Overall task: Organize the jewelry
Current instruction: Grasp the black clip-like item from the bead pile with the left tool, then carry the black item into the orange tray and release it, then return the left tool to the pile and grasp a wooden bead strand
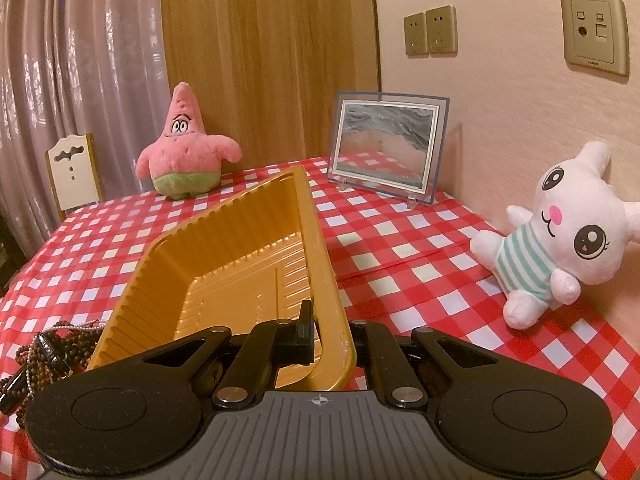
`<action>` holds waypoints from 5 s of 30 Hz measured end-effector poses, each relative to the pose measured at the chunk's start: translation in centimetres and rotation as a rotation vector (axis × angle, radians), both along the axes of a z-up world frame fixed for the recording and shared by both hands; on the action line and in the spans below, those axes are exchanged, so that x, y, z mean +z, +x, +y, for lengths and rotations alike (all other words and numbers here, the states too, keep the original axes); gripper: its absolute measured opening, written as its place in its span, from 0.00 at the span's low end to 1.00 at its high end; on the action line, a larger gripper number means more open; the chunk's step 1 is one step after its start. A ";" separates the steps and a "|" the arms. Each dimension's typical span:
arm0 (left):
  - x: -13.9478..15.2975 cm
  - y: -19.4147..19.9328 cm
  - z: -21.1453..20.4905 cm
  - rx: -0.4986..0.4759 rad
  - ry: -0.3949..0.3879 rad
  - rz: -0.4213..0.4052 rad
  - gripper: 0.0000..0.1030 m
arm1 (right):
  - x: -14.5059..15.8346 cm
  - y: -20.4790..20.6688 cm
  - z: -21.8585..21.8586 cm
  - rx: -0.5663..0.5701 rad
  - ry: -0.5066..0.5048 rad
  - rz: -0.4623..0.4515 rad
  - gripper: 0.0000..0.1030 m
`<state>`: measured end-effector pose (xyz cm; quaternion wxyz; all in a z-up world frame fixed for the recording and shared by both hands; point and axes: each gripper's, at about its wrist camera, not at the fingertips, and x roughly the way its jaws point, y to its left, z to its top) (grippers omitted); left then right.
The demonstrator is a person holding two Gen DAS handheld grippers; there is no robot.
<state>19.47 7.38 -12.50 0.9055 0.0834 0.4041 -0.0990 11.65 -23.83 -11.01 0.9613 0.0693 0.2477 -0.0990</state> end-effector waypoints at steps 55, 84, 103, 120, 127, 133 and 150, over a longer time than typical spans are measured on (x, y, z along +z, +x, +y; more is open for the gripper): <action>1.1 5.5 -1.0 0.034 -0.081 -0.087 0.19 | -0.3 0.4 0.1 -0.001 0.005 0.006 0.06; 1.5 7.4 -16.7 -0.259 -0.247 -0.016 0.19 | 0.1 0.6 0.7 0.027 -0.006 -0.004 0.06; -1.0 9.9 -19.0 -0.222 -0.202 0.050 0.25 | 0.2 1.0 0.5 0.036 -0.010 0.005 0.05; 4.1 4.6 -3.3 0.061 -0.198 -0.097 0.32 | 0.1 0.9 0.4 0.029 -0.004 0.005 0.06; 1.8 1.5 3.8 0.217 -0.119 -0.030 0.32 | 0.0 1.0 0.4 0.024 -0.006 0.006 0.06; -0.6 -0.4 4.9 0.223 -0.105 0.045 0.31 | 0.1 1.1 0.3 0.022 -0.009 0.008 0.06; -3.5 0.8 1.7 0.170 -0.057 0.092 0.07 | 0.1 1.1 0.2 0.020 -0.011 0.007 0.06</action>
